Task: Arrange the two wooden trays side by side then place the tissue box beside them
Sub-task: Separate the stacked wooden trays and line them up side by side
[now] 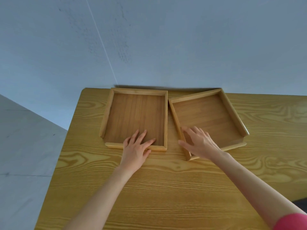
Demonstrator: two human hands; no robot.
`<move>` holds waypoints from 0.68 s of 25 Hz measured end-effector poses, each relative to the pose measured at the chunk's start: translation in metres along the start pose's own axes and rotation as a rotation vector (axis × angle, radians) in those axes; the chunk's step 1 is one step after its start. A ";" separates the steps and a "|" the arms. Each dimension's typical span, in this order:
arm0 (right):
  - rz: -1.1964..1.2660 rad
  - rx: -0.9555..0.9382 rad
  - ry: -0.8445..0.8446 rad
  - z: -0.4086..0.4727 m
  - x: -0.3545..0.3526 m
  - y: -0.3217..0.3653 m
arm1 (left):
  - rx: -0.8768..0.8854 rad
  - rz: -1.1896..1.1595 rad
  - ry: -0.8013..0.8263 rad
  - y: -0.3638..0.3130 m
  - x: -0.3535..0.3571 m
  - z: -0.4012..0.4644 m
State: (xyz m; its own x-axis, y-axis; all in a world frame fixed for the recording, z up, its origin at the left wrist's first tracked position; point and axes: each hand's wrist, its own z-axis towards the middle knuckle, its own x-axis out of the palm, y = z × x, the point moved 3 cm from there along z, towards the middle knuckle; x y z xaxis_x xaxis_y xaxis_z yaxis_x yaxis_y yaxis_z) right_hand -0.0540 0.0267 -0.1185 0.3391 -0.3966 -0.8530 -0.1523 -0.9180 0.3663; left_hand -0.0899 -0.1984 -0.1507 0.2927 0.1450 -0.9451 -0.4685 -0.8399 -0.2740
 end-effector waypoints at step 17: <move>-0.140 -0.098 -0.103 -0.014 0.034 0.006 | -0.015 -0.030 0.009 -0.007 -0.001 0.004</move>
State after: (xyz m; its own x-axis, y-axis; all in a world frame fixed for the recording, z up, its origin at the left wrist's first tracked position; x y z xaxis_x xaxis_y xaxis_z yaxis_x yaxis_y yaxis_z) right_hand -0.0307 0.0080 -0.1404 0.2533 -0.2674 -0.9297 -0.0179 -0.9622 0.2719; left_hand -0.0904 -0.1903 -0.1482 0.3134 0.1655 -0.9351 -0.4467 -0.8432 -0.2990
